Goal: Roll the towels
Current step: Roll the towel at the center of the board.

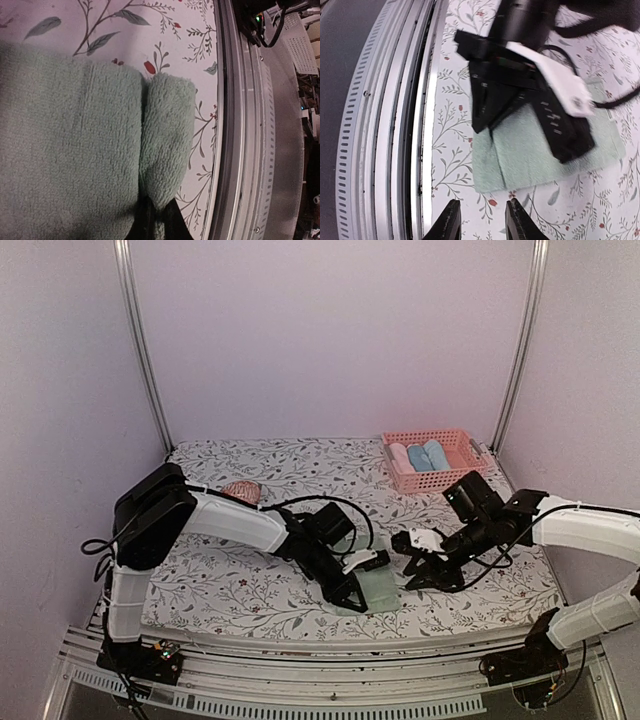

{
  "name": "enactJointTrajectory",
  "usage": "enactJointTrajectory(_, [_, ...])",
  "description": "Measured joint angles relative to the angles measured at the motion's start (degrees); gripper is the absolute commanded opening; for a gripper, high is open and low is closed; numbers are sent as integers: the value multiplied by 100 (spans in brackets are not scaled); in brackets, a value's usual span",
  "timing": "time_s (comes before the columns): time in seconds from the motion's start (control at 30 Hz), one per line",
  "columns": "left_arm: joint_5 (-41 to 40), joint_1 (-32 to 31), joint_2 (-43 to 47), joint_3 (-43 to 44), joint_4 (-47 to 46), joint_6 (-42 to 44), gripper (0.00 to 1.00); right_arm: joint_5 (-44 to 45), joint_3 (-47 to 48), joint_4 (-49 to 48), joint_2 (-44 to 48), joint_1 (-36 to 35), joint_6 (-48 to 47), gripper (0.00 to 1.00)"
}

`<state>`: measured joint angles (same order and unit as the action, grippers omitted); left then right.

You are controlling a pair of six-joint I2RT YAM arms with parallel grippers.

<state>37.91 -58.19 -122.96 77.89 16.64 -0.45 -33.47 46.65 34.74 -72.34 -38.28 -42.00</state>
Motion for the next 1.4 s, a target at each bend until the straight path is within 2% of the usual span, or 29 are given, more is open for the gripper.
enactJointTrajectory(0.17, [645, 186, -214, 162, 136, -470, 0, 986, -251, -605, -214, -1281, -4, 34])
enactJointTrajectory(0.37, [905, 262, -275, 170, 190, -761, 0, 1722, -243, -1137, -1123, -1902, 33, 35])
enactJointTrajectory(0.7, [964, 304, -275, 144, 175, -949, 1, 2297, -17, -1475, -1950, -2059, 164, 32])
enactJointTrajectory(0.9, [986, 345, -278, 144, 181, -968, 1, 2321, 22, -1453, -1759, -2061, 212, 38])
enactJointTrajectory(1.1, [1032, 361, -278, 94, 129, -975, 1, 2267, 70, -1521, -1526, -2063, 208, 40])
enactJointTrajectory(1.23, [1062, 378, -278, 70, 98, -1003, 1, 2260, 76, -1545, -1884, -2065, 214, 35])
enactJointTrajectory(1.4, [1080, 391, -278, 24, 33, -1038, 1, 2306, 87, -1639, -2081, -2072, 210, 15])
